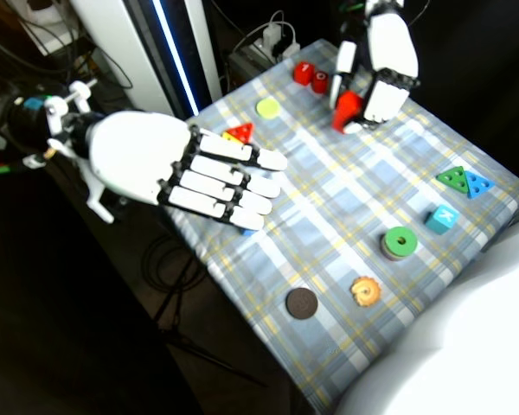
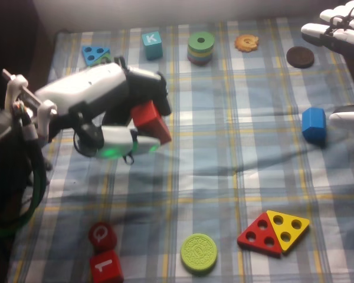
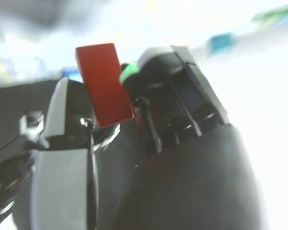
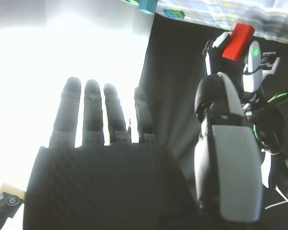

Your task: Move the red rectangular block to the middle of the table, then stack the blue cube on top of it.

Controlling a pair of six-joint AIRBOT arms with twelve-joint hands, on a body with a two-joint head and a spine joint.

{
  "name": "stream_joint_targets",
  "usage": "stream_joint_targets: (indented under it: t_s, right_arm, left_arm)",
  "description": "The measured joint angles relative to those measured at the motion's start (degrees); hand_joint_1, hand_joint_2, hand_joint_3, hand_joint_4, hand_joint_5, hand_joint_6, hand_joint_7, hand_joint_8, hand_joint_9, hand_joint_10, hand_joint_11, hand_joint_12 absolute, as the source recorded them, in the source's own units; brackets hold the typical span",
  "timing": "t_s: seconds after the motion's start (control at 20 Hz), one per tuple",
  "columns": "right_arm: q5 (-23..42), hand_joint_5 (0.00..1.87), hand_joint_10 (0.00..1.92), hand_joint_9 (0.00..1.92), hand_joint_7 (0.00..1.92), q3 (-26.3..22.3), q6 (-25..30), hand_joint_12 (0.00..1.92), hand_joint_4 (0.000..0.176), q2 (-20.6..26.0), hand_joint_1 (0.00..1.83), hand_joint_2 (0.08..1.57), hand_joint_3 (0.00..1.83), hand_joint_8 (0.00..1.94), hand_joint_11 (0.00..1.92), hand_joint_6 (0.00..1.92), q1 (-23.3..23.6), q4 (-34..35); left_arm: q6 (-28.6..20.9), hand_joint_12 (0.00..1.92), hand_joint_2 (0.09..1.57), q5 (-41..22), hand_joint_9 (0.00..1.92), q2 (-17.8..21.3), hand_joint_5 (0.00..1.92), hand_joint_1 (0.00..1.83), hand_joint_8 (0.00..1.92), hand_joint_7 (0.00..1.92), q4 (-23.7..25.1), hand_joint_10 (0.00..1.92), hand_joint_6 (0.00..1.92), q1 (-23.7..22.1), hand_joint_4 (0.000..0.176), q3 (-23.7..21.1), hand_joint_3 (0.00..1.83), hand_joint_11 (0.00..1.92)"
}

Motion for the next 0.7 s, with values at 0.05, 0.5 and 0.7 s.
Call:
stream_joint_targets:
  t_s: [0.05, 0.5, 0.7]
  right_arm:
    - [0.17, 0.00, 0.00, 0.00, 0.00, 0.00, 0.02, 0.00, 0.126, 0.00, 0.40, 1.17, 0.00, 0.00, 0.00, 0.00, 0.02, -0.02]
    - [0.46, 0.00, 0.00, 0.00, 0.00, 0.11, 0.37, 0.00, 0.134, -0.76, 0.44, 1.17, 0.00, 0.00, 0.00, 0.00, -0.28, 0.07]
    - [0.39, 0.00, 0.00, 0.00, 0.00, 0.31, 1.55, 0.00, 0.104, -1.05, 0.44, 1.16, 0.00, 0.00, 0.00, 0.00, -0.76, -0.24]
  left_arm:
    - [0.02, 1.92, 1.30, -0.31, 0.76, 0.07, 0.63, 1.18, 1.73, 0.70, 0.46, 1.92, 1.22, -0.85, 0.000, 0.02, 0.00, 0.81]
    - [9.42, 1.92, 1.31, 8.37, 0.67, -11.54, 0.62, 1.17, 1.77, 0.67, -4.57, 1.91, 1.27, -9.31, 0.000, 9.38, 0.00, 0.72]
    - [11.85, 1.92, 1.29, 12.02, 0.78, -15.52, 0.69, 1.18, 1.76, 0.68, -7.93, 1.92, 1.15, -10.16, 0.000, 13.29, 0.00, 0.91]
